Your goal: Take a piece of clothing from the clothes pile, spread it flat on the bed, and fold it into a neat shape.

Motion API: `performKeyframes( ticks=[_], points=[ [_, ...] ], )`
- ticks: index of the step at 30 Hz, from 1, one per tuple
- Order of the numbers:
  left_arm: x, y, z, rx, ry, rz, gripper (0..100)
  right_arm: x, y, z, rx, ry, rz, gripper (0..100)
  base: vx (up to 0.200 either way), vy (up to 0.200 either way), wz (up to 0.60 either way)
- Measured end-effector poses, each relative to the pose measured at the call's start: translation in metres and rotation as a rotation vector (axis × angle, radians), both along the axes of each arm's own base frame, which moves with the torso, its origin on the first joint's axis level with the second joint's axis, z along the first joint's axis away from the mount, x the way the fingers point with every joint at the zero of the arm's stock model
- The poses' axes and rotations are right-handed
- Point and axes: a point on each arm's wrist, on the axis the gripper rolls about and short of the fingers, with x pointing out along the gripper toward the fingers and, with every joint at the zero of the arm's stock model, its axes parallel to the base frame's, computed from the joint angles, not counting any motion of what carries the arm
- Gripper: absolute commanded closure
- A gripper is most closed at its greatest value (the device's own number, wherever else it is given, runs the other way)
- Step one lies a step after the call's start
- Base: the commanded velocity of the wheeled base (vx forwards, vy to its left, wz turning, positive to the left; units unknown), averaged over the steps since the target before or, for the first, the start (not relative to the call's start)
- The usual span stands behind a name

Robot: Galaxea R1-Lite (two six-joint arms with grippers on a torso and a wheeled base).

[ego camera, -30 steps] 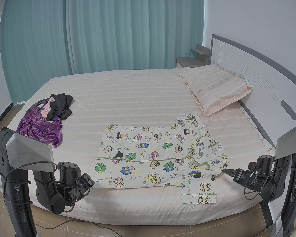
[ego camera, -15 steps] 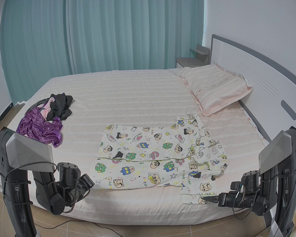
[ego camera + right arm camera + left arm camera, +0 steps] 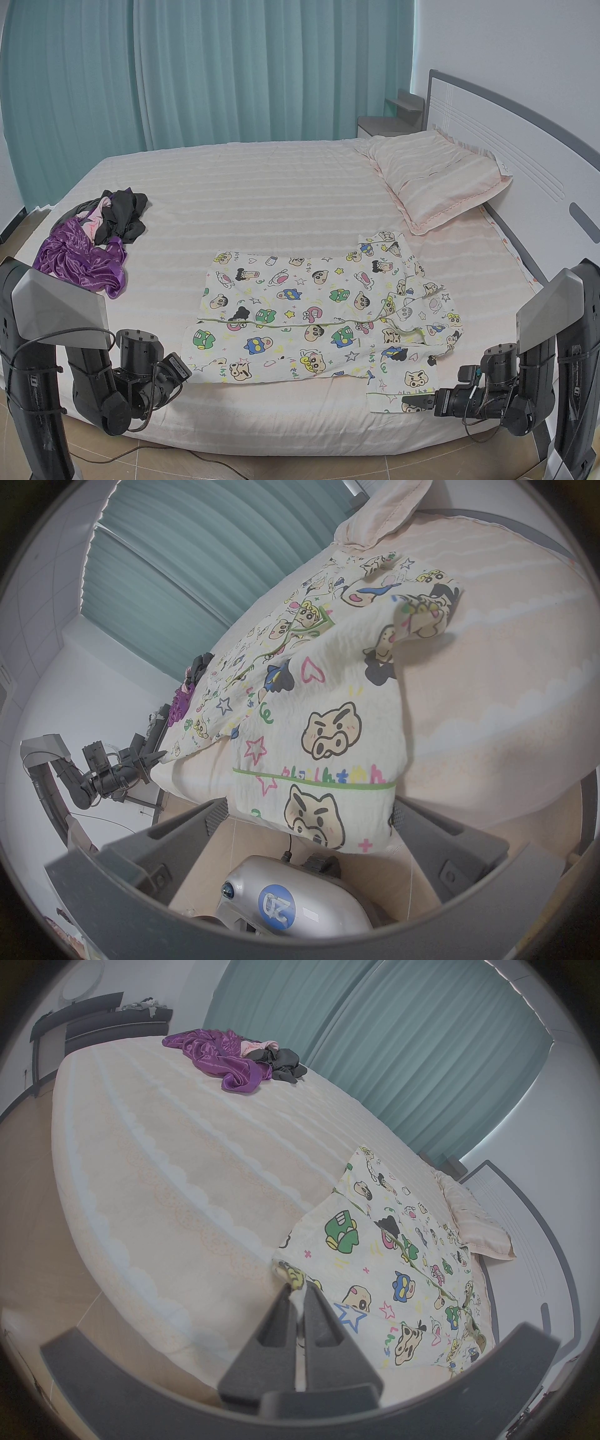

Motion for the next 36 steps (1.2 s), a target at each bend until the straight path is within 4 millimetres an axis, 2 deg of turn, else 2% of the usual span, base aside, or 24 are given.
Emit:
performKeyframes(
  ticks=[1,2,18,26,30,36],
  points=[
    [0.000,0.000,0.000,0.000,0.000,0.000,100,0.000,0.000,0.000,0.000,0.001,0.001,0,0.000,0.000,0.00],
    [0.000,0.000,0.000,0.000,0.000,0.000,100,0.001,0.001,-0.001,0.001,0.001,0.003,100,0.000,0.000,0.00],
    [-0.001,-0.003,0.000,0.002,0.000,-0.011,100,-0.003,-0.006,-0.001,-0.002,0.021,-0.025,100,0.000,0.000,0.00],
    [-0.011,-0.006,0.000,0.014,0.017,-0.027,100,-0.025,-0.011,0.014,-0.019,0.038,0.009,100,0.000,0.000,0.00],
    [-0.016,-0.008,0.005,0.024,-0.022,-0.028,100,-0.029,-0.013,0.026,-0.021,0.018,0.008,100,0.000,0.000,0.00],
    [-0.022,-0.008,0.007,0.052,-0.035,-0.043,100,-0.039,-0.016,0.036,-0.041,0.076,0.018,100,0.000,0.000,0.00]
  ],
)
